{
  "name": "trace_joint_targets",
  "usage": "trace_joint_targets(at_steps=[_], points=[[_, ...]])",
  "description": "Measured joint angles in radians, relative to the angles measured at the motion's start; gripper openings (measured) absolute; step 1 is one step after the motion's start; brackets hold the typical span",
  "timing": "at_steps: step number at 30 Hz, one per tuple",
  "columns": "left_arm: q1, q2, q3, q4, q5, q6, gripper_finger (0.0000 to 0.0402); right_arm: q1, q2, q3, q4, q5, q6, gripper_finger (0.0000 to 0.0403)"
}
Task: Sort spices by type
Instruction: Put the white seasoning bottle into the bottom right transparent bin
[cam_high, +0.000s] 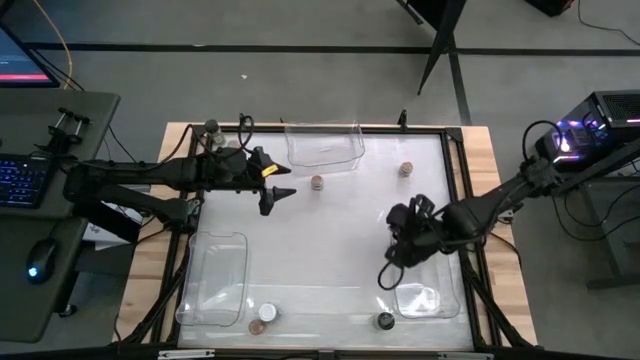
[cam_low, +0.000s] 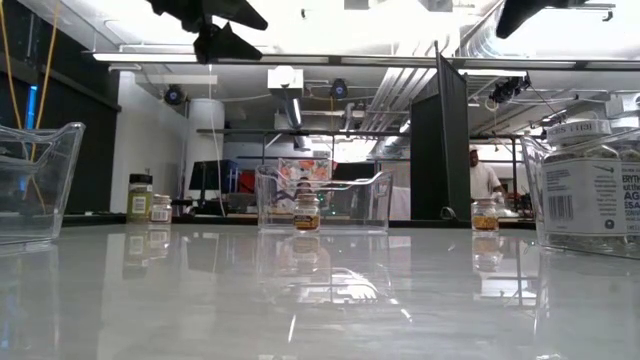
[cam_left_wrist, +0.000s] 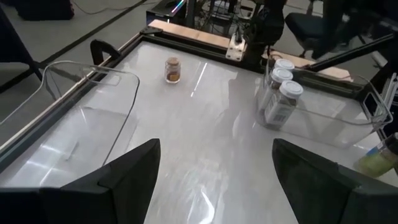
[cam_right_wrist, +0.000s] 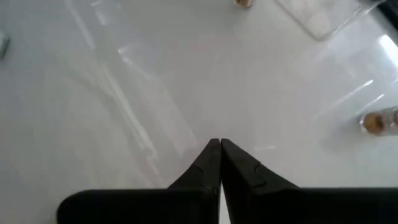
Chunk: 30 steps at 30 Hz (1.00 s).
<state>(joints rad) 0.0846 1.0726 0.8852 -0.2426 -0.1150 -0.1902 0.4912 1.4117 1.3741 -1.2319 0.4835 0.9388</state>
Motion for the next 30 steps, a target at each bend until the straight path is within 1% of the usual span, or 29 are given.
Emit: trace_joint_targets(at_steps=[5, 13, 16, 20, 23, 26, 30], points=[[0.000, 0.000, 0.000, -0.007, 0.021, -0.015, 0.0294, -0.052, 0.000, 0.007, -0.012, 0.005, -0.029, 0.0000], [0.000, 0.000, 0.000, -0.013, 0.029, -0.023, 0.0294, -0.080, 0.000, 0.004, -0.039, -0.069, -0.050, 0.0000], [-0.001, 0.000, 0.000, -0.022, 0.089, -0.060, 0.0294, -0.079, -0.008, 0.004, -0.053, -0.097, -0.057, 0.0000], [-0.039, 0.000, 0.000, -0.021, 0.196, -0.144, 0.0294, -0.074, -0.034, 0.004, -0.052, -0.093, -0.058, 0.0000], [-0.124, 0.000, 0.005, -0.024, 0.223, -0.262, 0.0294, -0.074, -0.048, 0.004, -0.051, -0.068, -0.062, 0.0000], [-0.279, 0.023, 0.043, -0.065, 0.220, -0.339, 0.0294, -0.086, -0.053, 0.004, -0.051, -0.056, -0.094, 0.0000], [-0.520, 0.107, 0.146, -0.314, 0.112, -0.353, 0.0294, -0.110, -0.053, 0.003, -0.048, -0.055, -0.148, 0.0000]])
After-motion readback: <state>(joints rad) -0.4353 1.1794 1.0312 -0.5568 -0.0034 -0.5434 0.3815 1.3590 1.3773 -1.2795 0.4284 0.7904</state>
